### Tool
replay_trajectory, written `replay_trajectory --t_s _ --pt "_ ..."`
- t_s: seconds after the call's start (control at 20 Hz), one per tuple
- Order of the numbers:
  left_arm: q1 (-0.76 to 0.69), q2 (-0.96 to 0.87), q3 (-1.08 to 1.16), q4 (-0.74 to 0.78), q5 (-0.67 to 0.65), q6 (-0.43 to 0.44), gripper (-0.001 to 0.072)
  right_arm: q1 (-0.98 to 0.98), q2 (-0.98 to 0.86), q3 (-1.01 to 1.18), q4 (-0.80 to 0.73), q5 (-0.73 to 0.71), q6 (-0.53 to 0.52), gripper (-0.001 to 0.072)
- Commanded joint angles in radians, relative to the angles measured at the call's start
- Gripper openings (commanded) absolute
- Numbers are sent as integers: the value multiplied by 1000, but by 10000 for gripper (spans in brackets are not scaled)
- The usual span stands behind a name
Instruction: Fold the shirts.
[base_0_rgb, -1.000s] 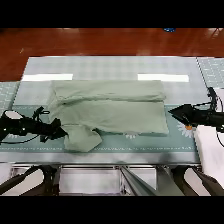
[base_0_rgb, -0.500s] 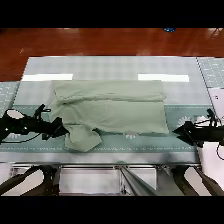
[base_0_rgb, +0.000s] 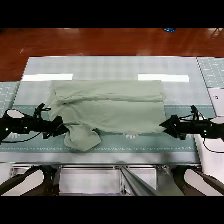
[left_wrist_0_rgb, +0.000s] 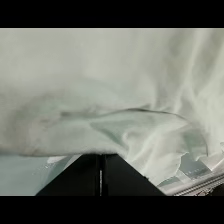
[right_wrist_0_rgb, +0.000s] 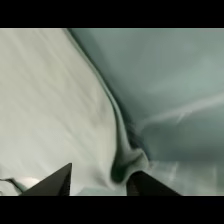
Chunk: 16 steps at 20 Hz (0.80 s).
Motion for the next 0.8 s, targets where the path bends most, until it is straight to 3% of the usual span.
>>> replay_trajectory --t_s 0.0,0.05,0.1,0.15,0.25,0.35,0.55,0.75 --pt "0 1 1 -1 20 0 15 105 -84 64 103 -142 -13 365" --pt "0 3 1 -1 15 0 15 130 -95 97 99 -138 -15 227" --pt "1 8 2 -1 14 12 15 148 -98 129 100 -111 -52 17" --pt "9 15 11 -1 13 23 15 158 -98 170 97 -60 -109 23" --pt "49 48 62 -19 -7 32 15 151 -92 248 44 43 -112 23" --pt "103 89 136 -98 -48 100 15 152 -69 308 -5 95 -96 23" --pt "85 79 281 -124 11 100 15 154 -91 412 30 52 -62 23" --pt "16 -68 470 -124 85 48 15 160 -202 567 49 41 -61 23"
